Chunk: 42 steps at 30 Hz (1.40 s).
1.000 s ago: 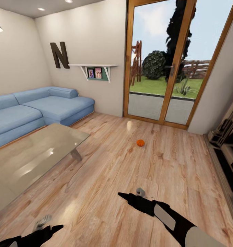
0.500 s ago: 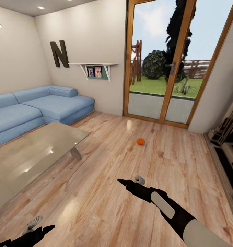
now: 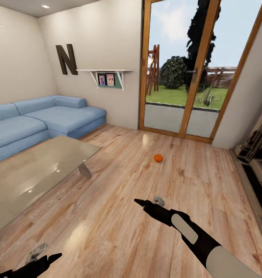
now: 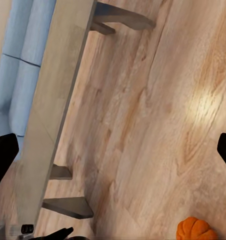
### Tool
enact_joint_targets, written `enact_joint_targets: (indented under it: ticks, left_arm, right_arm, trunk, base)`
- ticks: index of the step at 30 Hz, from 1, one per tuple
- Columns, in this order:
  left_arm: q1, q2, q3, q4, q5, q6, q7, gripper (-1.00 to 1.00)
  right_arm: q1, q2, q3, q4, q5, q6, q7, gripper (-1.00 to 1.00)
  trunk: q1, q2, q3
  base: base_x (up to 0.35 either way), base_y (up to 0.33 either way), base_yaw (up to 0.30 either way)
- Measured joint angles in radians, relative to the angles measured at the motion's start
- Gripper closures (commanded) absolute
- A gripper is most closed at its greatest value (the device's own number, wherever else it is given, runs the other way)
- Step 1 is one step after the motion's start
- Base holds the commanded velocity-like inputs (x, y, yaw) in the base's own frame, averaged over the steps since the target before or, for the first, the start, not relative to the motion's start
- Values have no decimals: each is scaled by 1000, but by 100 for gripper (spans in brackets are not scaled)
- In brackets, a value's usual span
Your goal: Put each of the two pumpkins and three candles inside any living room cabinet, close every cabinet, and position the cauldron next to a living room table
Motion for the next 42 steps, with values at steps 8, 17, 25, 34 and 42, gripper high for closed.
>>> enact_joint_targets:
  ticks: [8, 17, 25, 34, 42]
  left_arm:
    - [2, 5, 4, 0, 1, 2, -3, -100]
    - [5, 5, 39, -3, 0, 11, -2, -100]
    - [5, 6, 41, -3, 1, 12, -2, -100]
    - [5, 6, 43, -3, 0, 12, -39, -100]
    - [5, 8, 43, -3, -1, 11, -64, -100]
  right_arm:
    - [1, 1, -1, 1, -4, 20, -27, -100]
    - [1, 1, -1, 5, -5, 20, -28, -100]
    - [0, 2, -1, 6, -5, 20, -27, -100]
    - [1, 2, -1, 6, -6, 20, -28, -100]
    - [1, 3, -1, 6, -6, 20, -28, -100]
  trunk:
    - [31, -56, -25]
    - [65, -119, -53]
    - [96, -175, -78]
    - [131, -238, -107]
    - [161, -294, -132]
  base:
    - [0, 0, 0]
    - [0, 0, 0]
    - [-110, 67, 0]
    - [-86, 61, 0]
    - [-13, 9, 0]
